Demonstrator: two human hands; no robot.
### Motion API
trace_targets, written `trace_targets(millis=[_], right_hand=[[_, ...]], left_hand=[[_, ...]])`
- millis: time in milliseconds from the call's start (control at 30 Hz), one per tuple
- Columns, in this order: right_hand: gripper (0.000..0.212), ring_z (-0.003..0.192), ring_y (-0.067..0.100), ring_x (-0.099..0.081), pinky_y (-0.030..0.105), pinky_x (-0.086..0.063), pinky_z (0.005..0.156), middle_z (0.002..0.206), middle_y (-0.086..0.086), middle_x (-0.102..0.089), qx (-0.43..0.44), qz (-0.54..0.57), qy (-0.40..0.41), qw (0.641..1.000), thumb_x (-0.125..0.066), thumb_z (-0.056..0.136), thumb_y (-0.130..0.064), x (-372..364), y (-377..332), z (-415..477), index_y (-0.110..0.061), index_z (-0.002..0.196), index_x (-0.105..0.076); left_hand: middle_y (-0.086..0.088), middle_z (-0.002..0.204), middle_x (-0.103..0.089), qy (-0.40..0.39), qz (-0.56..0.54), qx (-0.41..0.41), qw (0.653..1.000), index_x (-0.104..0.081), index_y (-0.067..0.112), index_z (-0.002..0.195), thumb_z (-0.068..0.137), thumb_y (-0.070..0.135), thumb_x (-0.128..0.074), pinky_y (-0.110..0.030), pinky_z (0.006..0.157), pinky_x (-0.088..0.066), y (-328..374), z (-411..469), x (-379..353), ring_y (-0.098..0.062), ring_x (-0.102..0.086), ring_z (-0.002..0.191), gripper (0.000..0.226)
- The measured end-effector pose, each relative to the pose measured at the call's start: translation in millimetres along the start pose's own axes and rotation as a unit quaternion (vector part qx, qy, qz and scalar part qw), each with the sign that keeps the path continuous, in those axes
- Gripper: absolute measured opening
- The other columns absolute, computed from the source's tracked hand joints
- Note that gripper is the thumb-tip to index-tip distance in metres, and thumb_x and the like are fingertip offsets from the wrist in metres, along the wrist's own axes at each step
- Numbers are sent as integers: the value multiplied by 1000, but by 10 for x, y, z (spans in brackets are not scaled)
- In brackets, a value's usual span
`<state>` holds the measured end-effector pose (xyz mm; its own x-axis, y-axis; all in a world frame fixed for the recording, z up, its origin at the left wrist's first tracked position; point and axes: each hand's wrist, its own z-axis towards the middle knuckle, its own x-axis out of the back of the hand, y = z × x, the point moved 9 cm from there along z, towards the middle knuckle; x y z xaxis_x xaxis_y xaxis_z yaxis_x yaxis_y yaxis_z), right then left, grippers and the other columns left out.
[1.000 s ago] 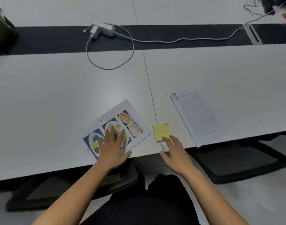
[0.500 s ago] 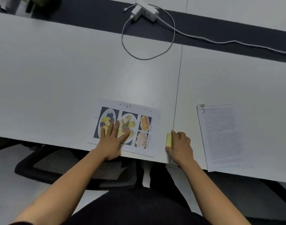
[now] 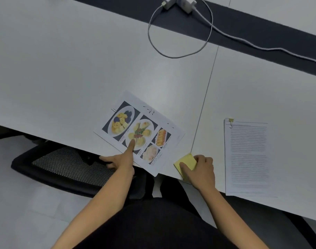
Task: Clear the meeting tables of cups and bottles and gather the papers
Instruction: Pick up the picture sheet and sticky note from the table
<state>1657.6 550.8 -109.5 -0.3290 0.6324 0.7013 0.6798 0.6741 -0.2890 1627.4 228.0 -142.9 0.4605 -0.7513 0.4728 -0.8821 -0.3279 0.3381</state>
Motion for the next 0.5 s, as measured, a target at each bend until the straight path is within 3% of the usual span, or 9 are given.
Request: trace_targets(millis=[67,133,233,300,367,433,500], right_hand=[[59,116,23,-49,32,-45,83,124,2,-42,21,-5,-7,1000,-71,81,-51,-50,-9,-28,-19,126,-51],[54,111,22,-50,31,-43,81,117,0,-43,25,-1,-5,1000,-73,80,-49,-67,14,-49,-18,120,-53],[44,95,20,-55,31,-43,74,107,-1,-47,9,27,-9,1000,-74,81,-47,-82,35,-56,-18,107,-52],[40,81,16,-55,30,-40,64,98,-1,-54,10,41,-34,999,-73,85,-44,-112,18,-59,-17,102,-48],[39,74,13,-55,28,-38,57,89,-2,-58,13,55,-62,996,-71,87,-43,-138,8,-69,-16,100,-45],[39,76,16,-57,28,-38,56,90,-3,-58,24,66,-78,994,-71,88,-41,-114,1,-99,-16,103,-45],[36,80,17,-58,28,-39,57,96,-3,-57,48,75,-76,993,-69,90,-37,-21,-38,-152,-19,108,-44]], left_hand=[[-13,159,-22,-19,-65,12,998,18,31,155,59,41,-94,-48,107,-40,-73,65,-56,-33,-42,134,147],[-10,149,-41,-50,-156,59,985,2,32,156,61,33,-94,-55,93,-52,-234,93,-127,-32,-58,118,136],[-15,125,-65,-129,-181,101,970,-45,12,140,77,25,-85,-52,67,-61,-375,11,-223,-31,-69,94,76],[-17,116,-68,-135,-179,96,970,-57,5,129,86,16,-77,-46,63,-61,-410,-46,-159,-30,-70,88,49],[-18,115,-68,-90,-162,69,980,-62,2,119,89,3,-70,-37,55,-60,-395,-70,20,-27,-67,81,32],[-17,117,-67,-47,-123,17,991,-64,2,115,90,-4,-64,-30,55,-55,-339,-154,218,-27,-64,83,26],[-16,119,-66,-35,-107,-38,993,-64,3,118,93,-3,-60,-32,68,-53,-252,-309,364,-28,-63,91,26]])
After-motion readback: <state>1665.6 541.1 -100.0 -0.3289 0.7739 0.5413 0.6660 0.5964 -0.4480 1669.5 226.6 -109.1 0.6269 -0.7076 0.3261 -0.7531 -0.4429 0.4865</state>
